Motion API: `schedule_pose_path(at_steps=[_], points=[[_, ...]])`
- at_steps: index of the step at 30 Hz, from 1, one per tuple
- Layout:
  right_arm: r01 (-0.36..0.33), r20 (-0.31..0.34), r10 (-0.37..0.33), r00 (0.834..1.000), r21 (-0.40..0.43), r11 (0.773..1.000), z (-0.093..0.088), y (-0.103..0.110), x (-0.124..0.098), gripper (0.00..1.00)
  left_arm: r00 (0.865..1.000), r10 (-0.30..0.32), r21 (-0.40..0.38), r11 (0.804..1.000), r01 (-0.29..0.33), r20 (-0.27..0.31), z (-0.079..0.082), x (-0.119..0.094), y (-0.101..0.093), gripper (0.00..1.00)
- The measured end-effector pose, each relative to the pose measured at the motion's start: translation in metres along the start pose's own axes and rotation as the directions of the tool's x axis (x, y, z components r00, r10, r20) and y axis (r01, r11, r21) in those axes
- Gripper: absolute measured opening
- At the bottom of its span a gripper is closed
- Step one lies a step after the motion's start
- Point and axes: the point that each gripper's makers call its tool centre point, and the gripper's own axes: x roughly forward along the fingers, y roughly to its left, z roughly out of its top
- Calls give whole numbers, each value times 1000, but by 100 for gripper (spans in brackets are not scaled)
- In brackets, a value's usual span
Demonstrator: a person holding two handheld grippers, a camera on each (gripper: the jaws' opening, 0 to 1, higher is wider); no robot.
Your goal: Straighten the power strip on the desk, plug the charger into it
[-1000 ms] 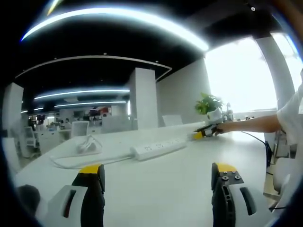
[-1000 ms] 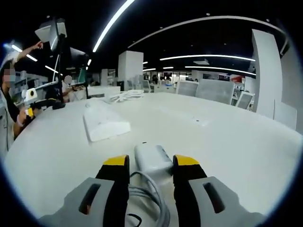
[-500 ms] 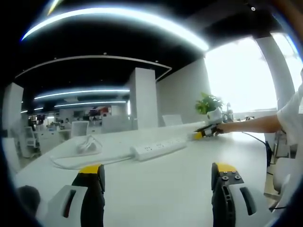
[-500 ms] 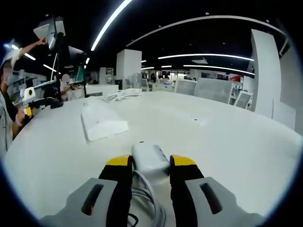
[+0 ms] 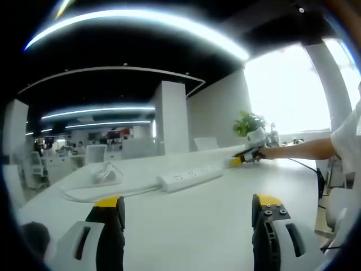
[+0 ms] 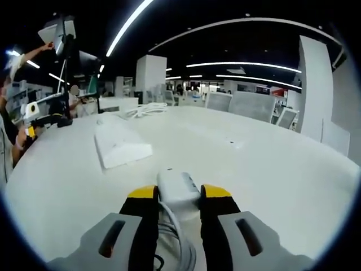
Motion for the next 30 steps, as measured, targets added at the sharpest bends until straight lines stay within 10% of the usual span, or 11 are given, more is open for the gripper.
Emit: schedule_pose_path(at_steps=[30], points=[[5, -3, -5, 1000, -58, 998, 19, 12, -8, 25, 1000, -3, -2, 1000, 3, 4, -1, -3, 4, 96]])
